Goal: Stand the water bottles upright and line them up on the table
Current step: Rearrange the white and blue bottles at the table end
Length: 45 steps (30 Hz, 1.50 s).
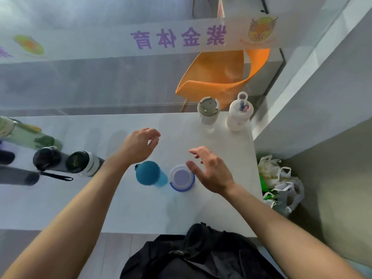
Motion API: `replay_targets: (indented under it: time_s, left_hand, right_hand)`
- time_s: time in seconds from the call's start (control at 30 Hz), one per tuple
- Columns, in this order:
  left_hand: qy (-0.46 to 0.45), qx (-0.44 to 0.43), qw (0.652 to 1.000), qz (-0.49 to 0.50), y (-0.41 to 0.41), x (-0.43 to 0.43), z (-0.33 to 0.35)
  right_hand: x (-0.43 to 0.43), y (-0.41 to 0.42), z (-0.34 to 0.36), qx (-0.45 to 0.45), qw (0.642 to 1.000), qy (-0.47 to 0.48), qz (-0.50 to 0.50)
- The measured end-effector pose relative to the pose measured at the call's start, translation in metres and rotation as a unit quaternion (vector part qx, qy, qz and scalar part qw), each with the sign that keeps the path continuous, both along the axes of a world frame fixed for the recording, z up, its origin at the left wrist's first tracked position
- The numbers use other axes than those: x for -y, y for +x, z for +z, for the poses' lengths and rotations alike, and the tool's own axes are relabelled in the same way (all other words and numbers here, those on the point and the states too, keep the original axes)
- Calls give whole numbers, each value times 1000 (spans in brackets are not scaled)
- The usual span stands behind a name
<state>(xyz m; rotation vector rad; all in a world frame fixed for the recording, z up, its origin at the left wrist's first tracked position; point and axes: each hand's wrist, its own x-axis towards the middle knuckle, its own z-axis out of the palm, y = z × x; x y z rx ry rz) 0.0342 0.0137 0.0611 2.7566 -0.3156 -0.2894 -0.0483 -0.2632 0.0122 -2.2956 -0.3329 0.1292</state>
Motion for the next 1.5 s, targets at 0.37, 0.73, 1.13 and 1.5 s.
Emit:
replay_targets:
  time_s: [0.37, 0.73, 1.13, 1.5]
  left_hand:
    - [15, -88, 994, -68, -86, -41, -11]
    - [-29, -10, 998, -56, -69, -65, -25]
    - [-62, 1, 997, 44, -9, -92, -16]
    - [-77, -4, 995, 66, 10, -92, -18]
  right_hand:
    - [-58, -50, -7, -7, 984, -174, -26]
    - [-81, 2, 10, 20, 977, -138, -164]
    - [-107, 170, 16, -19, 971, -167, -169]
    - [-110, 172, 15, -62, 965, -164, -194]
